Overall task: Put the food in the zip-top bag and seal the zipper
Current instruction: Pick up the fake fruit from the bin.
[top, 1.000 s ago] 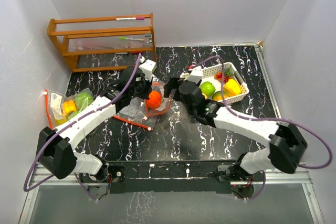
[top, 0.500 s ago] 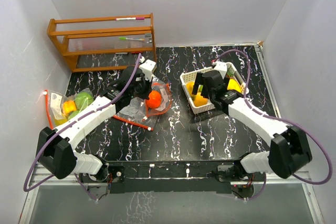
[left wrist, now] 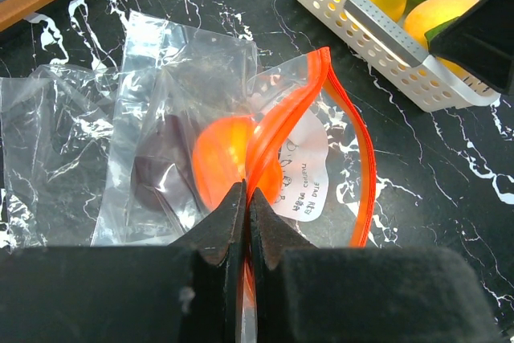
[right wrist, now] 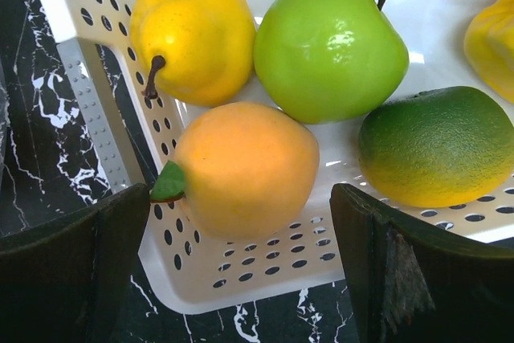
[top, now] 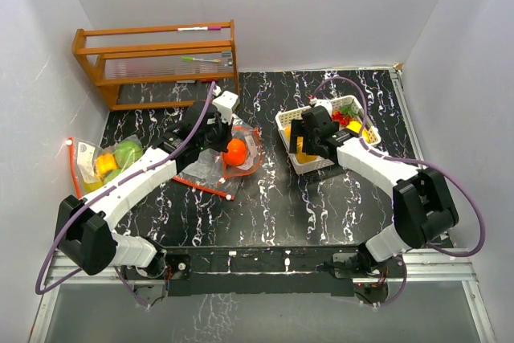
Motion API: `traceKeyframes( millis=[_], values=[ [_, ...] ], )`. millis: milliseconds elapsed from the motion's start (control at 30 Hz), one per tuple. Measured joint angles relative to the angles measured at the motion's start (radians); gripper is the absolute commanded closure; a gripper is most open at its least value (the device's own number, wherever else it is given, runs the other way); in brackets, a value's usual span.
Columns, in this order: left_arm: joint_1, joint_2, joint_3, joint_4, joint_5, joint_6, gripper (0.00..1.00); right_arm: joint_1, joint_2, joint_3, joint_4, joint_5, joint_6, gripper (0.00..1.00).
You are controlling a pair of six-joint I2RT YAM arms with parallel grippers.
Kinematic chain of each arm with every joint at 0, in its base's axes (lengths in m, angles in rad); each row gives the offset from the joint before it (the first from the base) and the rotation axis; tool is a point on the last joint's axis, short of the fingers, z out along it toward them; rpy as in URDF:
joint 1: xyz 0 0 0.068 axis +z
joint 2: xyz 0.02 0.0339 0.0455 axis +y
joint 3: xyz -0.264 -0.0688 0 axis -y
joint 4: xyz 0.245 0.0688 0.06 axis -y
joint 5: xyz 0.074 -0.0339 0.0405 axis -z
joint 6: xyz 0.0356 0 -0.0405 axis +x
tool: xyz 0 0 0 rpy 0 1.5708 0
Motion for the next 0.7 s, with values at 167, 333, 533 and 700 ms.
traceKeyframes(
  millis=[167,333,533,700],
  values=[
    [0.0,-0.002,0.0,0.0,0.0,0.0,1.0,-0.001,0.042,0.0,0.001,0.013,-0.003,0.02],
    [0.0,-0.002,0.0,0.0,0.0,0.0,1.0,-0.011,0.095,0.0,0.011,0.016,-0.006,0.02],
    [0.0,-0.002,-0.002,0.0,0.0,0.0,1.0,-0.017,0.137,0.0,0.046,0.015,-0.006,0.02],
    [0.0,-0.002,-0.002,0.0,0.0,0.0,1.0,-0.02,0.143,-0.001,0.055,0.015,-0.006,0.24]
  ],
)
